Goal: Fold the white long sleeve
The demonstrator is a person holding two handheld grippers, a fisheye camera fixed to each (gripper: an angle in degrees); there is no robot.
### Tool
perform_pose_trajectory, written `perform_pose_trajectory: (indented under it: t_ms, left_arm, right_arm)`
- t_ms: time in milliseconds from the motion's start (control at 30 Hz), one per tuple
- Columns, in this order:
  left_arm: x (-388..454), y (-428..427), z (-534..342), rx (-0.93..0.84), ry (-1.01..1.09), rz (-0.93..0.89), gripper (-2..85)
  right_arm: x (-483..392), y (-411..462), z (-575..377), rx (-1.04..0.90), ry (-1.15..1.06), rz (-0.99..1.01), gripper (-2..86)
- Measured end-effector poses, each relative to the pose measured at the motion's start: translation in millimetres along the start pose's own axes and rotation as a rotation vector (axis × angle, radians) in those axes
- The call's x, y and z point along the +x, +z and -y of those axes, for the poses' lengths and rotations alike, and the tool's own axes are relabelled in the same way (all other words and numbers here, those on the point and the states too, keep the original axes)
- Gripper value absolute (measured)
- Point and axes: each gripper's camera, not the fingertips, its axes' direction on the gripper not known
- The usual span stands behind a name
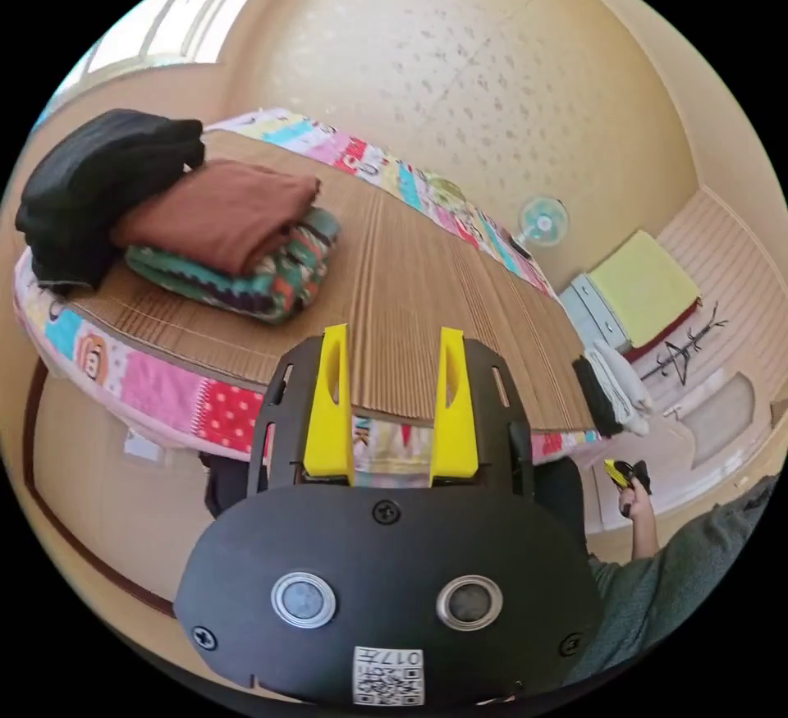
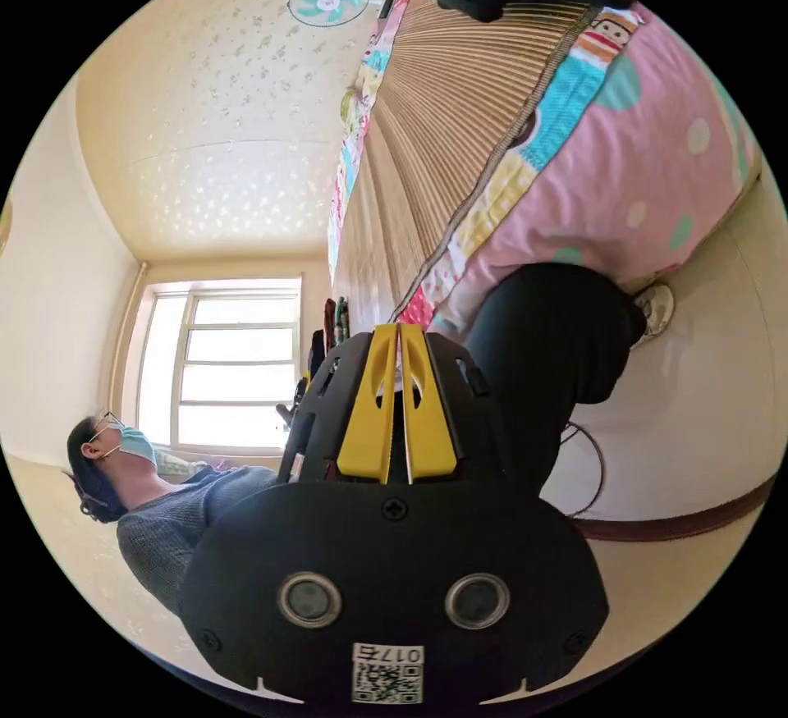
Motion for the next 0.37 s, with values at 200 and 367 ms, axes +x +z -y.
perform_pose_trajectory:
  t_ms: [200,367]
  left_arm:
    - [-90.4,60.0,62.8,-0.120,-0.293,-0.047,18.5]
    - [-66.0,91.5,61.6,-0.155,-0.349,0.165,16.9]
  right_arm:
    - [-59.0,14.5,37.4,-0.037,-0.127,-0.068,0.4]
    - [-56.2,29.8,28.1,-0.089,-0.106,0.022,0.4]
